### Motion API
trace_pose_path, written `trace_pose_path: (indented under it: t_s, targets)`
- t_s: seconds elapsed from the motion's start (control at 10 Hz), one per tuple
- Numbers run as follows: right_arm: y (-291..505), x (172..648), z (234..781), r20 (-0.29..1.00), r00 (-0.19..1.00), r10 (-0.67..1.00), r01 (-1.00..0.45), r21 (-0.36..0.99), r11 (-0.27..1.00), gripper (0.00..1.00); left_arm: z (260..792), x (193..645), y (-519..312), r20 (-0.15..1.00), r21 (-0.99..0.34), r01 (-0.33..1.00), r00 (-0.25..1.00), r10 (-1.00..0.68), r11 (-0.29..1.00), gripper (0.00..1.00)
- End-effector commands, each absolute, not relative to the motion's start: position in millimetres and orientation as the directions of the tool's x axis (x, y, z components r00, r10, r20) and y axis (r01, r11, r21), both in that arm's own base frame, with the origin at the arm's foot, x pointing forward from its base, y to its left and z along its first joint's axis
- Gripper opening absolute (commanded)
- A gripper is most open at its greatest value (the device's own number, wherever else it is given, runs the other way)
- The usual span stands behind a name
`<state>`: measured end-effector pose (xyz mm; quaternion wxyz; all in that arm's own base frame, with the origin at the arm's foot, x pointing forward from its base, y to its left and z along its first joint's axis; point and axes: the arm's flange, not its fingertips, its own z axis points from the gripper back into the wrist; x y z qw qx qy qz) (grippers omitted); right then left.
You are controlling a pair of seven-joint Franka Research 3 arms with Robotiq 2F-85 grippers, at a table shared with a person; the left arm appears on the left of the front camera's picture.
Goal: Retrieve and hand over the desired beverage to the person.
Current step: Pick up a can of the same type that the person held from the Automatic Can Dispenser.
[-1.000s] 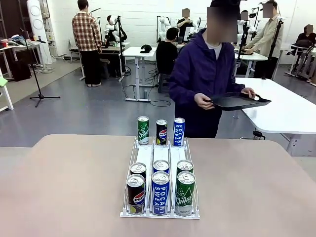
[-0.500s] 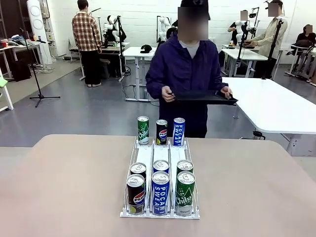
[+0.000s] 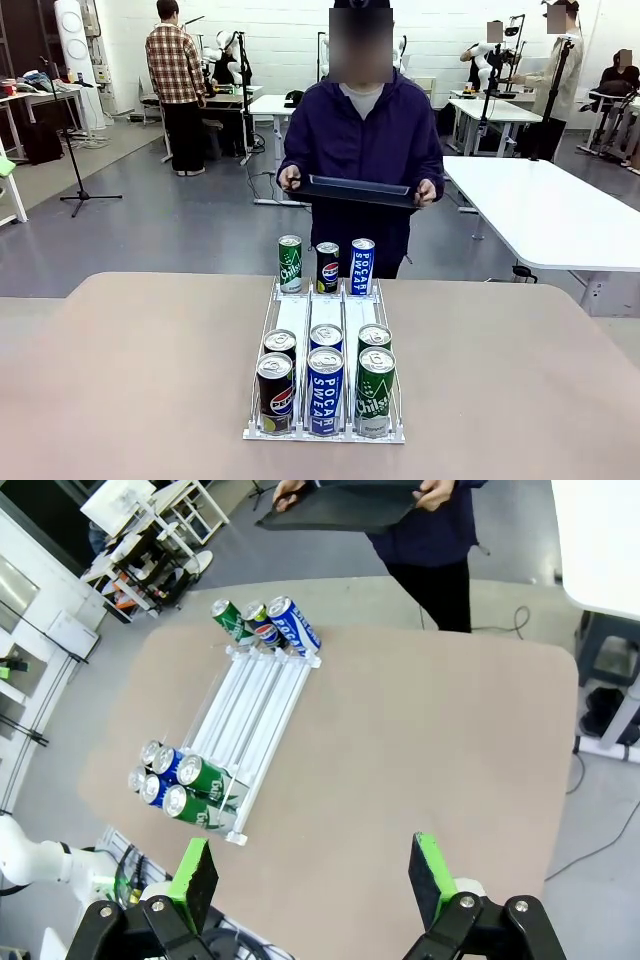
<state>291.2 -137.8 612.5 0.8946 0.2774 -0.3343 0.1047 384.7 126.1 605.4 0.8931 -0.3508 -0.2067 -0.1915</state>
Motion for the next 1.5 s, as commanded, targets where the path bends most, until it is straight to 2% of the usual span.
trace_pose_path:
  t_s: [0.0,1.4]
  targets:
    - [-138.0,294.0,612.3,0.668,0.744,0.007,-0.399,0.436,0.807,1.0,606.5,386.4,128.2,0.525,-0.548,0.51,0.827,-0.202,0.664,1.0]
    - [-138.0,294.0,612.3,0.668,0.744,0.007,-0.399,0.436,0.807,1.0,606.5,386.4,128.2,0.525,-0.548,0.51,0.827,-0.202,0.664,1.0]
